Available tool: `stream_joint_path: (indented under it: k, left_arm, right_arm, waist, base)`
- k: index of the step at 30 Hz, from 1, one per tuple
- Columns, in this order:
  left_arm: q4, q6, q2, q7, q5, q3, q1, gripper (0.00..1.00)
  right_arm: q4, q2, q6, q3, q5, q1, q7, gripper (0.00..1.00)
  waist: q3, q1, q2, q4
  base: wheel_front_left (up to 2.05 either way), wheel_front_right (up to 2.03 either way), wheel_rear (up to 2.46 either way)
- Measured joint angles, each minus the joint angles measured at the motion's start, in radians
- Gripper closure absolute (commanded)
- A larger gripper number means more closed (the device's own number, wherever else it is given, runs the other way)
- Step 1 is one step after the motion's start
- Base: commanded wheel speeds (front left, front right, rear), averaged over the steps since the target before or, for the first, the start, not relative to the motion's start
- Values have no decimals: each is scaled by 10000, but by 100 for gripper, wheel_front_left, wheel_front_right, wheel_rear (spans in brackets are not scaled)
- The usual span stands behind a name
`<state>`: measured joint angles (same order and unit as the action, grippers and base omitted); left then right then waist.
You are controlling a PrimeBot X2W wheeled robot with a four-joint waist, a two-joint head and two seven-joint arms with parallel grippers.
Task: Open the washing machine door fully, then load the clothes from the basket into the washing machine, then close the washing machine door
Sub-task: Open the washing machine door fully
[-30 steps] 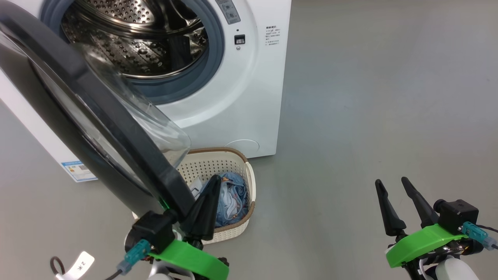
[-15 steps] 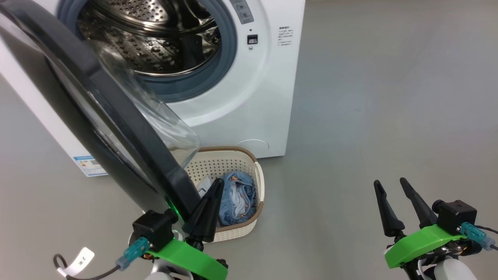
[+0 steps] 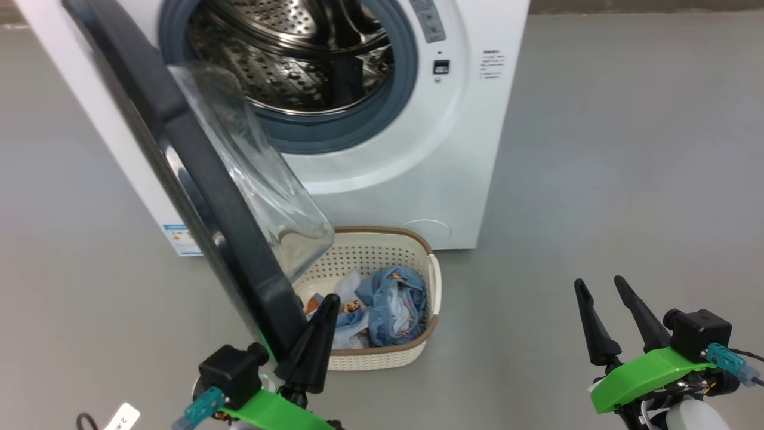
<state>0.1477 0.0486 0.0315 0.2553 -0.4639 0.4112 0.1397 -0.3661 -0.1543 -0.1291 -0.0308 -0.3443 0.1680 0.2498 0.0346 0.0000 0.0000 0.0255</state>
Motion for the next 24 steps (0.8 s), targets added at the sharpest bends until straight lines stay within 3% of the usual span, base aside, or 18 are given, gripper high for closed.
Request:
stream_joint_path:
  k: [14,24]
  left_arm:
    - [-485,-305,546,-203,13,-211,-576,100]
    - [-627,-809,1149,-374,-86,-1068,-635,100]
  right_arm:
    - [46,38,0,322,0,-58,0,0]
    - [134,169,0,468,0,-63,0,0]
  waist:
    - [-145,0,0,1319]
    - [-142,0,0,2324]
  base:
    - [0,0,0]
    - [0,0,0]
